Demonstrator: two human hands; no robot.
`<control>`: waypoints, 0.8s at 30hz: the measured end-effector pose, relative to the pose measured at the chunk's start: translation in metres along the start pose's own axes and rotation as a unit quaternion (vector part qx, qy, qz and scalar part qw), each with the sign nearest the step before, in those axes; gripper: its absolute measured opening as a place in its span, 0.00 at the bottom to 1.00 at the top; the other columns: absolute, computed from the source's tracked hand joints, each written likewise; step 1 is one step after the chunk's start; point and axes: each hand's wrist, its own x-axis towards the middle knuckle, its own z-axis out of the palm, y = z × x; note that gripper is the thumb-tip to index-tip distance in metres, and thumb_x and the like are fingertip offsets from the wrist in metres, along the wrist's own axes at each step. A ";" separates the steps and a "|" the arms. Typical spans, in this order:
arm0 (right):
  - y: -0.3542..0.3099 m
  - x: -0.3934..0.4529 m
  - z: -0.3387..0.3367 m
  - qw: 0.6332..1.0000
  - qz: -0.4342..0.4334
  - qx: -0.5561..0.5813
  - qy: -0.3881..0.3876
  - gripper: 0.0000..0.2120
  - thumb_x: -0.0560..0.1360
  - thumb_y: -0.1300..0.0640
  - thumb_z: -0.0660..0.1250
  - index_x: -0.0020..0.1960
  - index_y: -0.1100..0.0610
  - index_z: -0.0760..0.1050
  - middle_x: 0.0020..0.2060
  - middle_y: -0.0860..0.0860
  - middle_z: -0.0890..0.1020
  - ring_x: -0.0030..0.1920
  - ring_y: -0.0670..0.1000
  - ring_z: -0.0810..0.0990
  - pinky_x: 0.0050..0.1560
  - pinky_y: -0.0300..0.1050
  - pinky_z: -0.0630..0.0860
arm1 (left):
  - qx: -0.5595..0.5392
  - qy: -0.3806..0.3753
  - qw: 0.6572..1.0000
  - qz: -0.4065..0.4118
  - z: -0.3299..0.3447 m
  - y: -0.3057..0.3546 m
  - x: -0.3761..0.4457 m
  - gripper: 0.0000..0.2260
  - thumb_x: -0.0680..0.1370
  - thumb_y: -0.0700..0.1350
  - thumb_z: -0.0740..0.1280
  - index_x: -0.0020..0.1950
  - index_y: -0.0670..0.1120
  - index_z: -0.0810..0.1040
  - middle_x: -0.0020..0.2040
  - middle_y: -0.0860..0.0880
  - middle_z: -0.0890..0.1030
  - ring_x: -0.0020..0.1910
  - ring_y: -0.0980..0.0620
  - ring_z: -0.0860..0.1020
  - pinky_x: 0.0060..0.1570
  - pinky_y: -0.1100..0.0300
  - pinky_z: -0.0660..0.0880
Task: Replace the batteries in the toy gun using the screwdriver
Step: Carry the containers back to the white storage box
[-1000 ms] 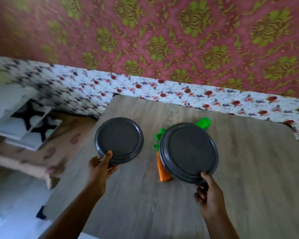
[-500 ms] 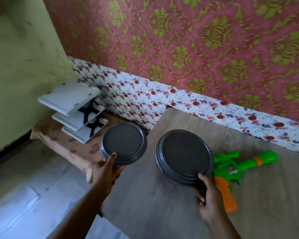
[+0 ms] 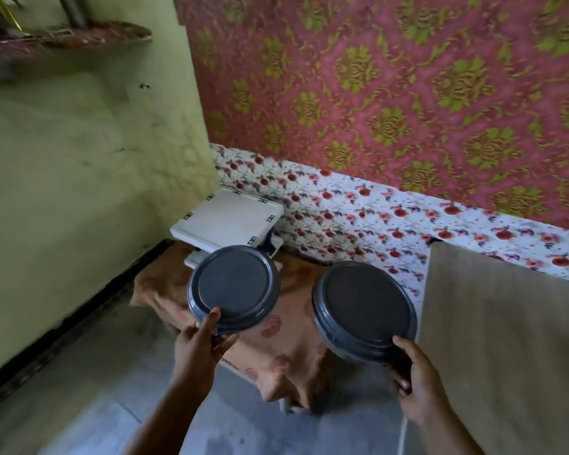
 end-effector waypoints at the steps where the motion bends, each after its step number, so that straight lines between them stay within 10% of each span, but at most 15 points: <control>1: 0.004 -0.001 0.011 1.000 0.006 -0.001 0.002 0.12 0.72 0.56 0.67 0.34 0.54 0.66 0.18 0.49 0.67 0.13 0.44 0.56 0.17 0.31 0.53 | -0.005 0.000 1.000 0.001 -0.005 0.010 0.007 0.03 0.78 0.39 0.64 0.47 0.40 0.74 0.33 0.45 0.83 0.28 0.53 0.82 0.30 0.61 0.80; 24: 0.053 0.071 0.230 0.993 -0.022 0.014 0.113 0.11 0.72 0.54 0.68 0.39 0.60 0.69 0.25 0.55 0.68 0.15 0.46 0.61 0.19 0.34 0.57 | -0.046 -0.043 0.991 -0.116 0.030 0.099 0.288 0.16 0.76 0.41 0.68 0.61 0.36 0.72 0.55 0.39 0.79 0.41 0.48 0.82 0.30 0.61 0.80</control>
